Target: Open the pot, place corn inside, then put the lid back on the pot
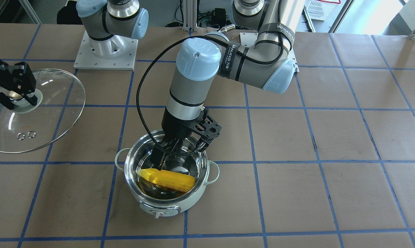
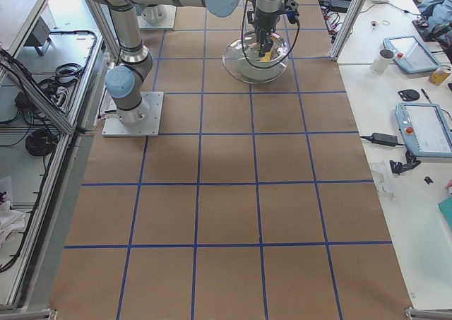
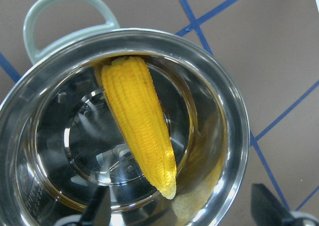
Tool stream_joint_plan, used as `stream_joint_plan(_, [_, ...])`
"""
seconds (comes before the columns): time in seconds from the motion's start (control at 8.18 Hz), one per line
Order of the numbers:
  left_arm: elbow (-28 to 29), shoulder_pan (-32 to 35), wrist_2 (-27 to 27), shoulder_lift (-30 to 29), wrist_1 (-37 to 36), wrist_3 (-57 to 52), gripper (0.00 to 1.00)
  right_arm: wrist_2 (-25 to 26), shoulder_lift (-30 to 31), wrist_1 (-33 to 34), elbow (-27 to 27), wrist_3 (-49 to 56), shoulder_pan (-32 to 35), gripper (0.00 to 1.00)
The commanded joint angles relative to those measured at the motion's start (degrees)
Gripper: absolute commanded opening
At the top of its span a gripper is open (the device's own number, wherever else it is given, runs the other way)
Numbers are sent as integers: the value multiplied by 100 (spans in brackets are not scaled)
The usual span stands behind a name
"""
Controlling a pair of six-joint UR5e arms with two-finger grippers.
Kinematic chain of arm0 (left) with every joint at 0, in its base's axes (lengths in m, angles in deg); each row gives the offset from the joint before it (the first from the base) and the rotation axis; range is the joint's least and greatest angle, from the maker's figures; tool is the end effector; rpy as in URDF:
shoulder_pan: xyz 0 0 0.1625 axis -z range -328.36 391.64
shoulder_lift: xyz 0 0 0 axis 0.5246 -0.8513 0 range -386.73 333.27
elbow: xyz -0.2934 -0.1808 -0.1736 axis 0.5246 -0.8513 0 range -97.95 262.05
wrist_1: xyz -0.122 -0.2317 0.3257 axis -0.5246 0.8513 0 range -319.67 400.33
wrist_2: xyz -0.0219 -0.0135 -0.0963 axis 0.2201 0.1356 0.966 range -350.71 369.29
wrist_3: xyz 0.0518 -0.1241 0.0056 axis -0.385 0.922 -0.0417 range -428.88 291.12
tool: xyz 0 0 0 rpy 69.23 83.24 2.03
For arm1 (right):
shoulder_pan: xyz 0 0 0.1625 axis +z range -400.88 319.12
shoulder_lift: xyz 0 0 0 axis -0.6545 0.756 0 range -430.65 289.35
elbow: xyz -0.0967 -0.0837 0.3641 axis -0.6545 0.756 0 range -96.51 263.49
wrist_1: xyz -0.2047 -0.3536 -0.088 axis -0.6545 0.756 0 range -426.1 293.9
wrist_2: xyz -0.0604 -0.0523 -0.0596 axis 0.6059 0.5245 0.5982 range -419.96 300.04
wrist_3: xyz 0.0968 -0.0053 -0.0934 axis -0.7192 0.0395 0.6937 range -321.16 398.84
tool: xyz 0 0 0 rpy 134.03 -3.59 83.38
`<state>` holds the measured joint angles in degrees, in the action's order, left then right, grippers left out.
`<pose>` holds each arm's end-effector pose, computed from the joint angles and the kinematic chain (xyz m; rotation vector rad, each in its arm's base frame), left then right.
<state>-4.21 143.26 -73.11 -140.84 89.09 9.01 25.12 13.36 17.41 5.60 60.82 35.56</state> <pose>-0.3871 -0.5669 0.2878 1.2777 -2.4611 0.1893 0.0159 -0.5521 0.4538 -0.2241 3.0493 -0.0305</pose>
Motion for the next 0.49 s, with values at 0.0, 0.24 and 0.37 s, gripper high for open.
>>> stream_joint_plan(0.0, [21, -70, -31, 64, 177, -1806, 100, 0, -147, 235, 11, -1210, 614, 20])
stream_joint_plan(0.24, [21, -507, -74, 325, 562, -3525, 100, -18, -472, 734, 11, -2080, 1186, 20])
stream_joint_plan(0.37, [21, -832, -83, 606, 930, -4736, 100, -26, -647, 937, 11, -2423, 1397, 20])
